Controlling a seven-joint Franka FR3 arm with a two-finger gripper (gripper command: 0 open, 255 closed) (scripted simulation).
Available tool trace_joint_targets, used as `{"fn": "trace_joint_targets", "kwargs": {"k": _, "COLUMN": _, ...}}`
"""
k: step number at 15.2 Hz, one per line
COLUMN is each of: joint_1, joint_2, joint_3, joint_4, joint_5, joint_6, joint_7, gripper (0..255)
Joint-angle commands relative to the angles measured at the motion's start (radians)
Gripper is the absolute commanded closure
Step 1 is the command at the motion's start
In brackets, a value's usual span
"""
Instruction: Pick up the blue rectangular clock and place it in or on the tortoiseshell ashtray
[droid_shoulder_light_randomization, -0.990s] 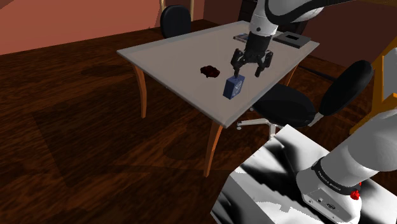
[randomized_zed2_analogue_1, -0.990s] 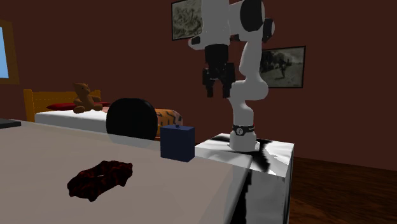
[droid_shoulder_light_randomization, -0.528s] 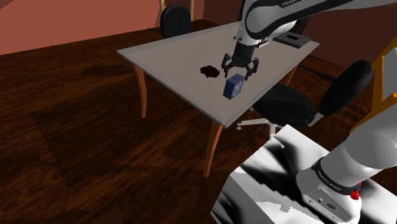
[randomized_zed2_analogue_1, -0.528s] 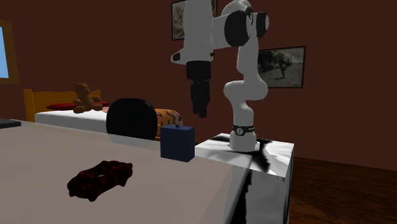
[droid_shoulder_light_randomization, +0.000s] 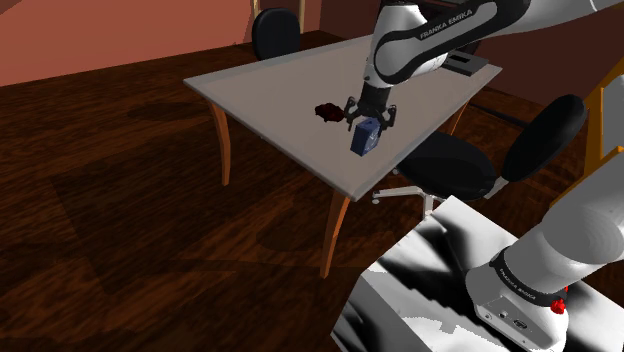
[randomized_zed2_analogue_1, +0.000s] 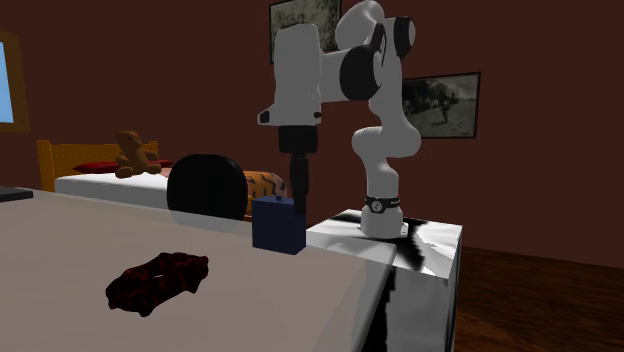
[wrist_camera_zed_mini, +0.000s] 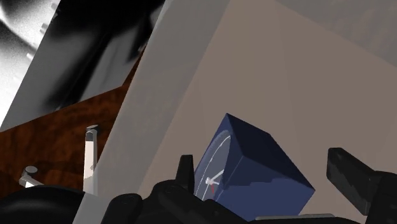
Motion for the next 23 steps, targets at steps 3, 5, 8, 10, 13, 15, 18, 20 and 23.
{"fn": "trace_joint_targets", "kwargs": {"k": 3, "joint_1": 0.001, "joint_2": 0.022, "joint_3": 0.0, "joint_4": -0.013, "joint_5": -0.007, "joint_6": 0.034, "joint_7": 0.006, "gripper": 0}}
{"fn": "trace_joint_targets", "kwargs": {"k": 5, "joint_1": 0.001, "joint_2": 0.022, "joint_3": 0.0, "joint_4": -0.013, "joint_5": -0.007, "joint_6": 0.034, "joint_7": 0.006, "gripper": 0}}
{"fn": "trace_joint_targets", "kwargs": {"k": 8, "joint_1": 0.001, "joint_2": 0.022, "joint_3": 0.0, "joint_4": -0.013, "joint_5": -0.007, "joint_6": 0.034, "joint_7": 0.006, "gripper": 0}}
{"fn": "trace_joint_targets", "kwargs": {"k": 10, "joint_1": 0.001, "joint_2": 0.022, "joint_3": 0.0, "joint_4": -0.013, "joint_5": -0.007, "joint_6": 0.034, "joint_7": 0.006, "gripper": 0}}
{"fn": "trace_joint_targets", "kwargs": {"k": 13, "joint_1": 0.001, "joint_2": 0.022, "joint_3": 0.0, "joint_4": -0.013, "joint_5": -0.007, "joint_6": 0.034, "joint_7": 0.006, "gripper": 255}}
{"fn": "trace_joint_targets", "kwargs": {"k": 15, "joint_1": 0.001, "joint_2": 0.022, "joint_3": 0.0, "joint_4": -0.013, "joint_5": -0.007, "joint_6": 0.034, "joint_7": 0.006, "gripper": 255}}
{"fn": "trace_joint_targets", "kwargs": {"k": 18, "joint_1": 0.001, "joint_2": 0.022, "joint_3": 0.0, "joint_4": -0.013, "joint_5": -0.007, "joint_6": 0.034, "joint_7": 0.006, "gripper": 255}}
{"fn": "trace_joint_targets", "kwargs": {"k": 20, "joint_1": 0.001, "joint_2": 0.022, "joint_3": 0.0, "joint_4": -0.013, "joint_5": -0.007, "joint_6": 0.034, "joint_7": 0.006, "gripper": 255}}
{"fn": "trace_joint_targets", "kwargs": {"k": 23, "joint_1": 0.0, "joint_2": -0.003, "joint_3": 0.0, "joint_4": 0.003, "joint_5": 0.001, "joint_6": -0.005, "joint_7": 0.001, "gripper": 255}}
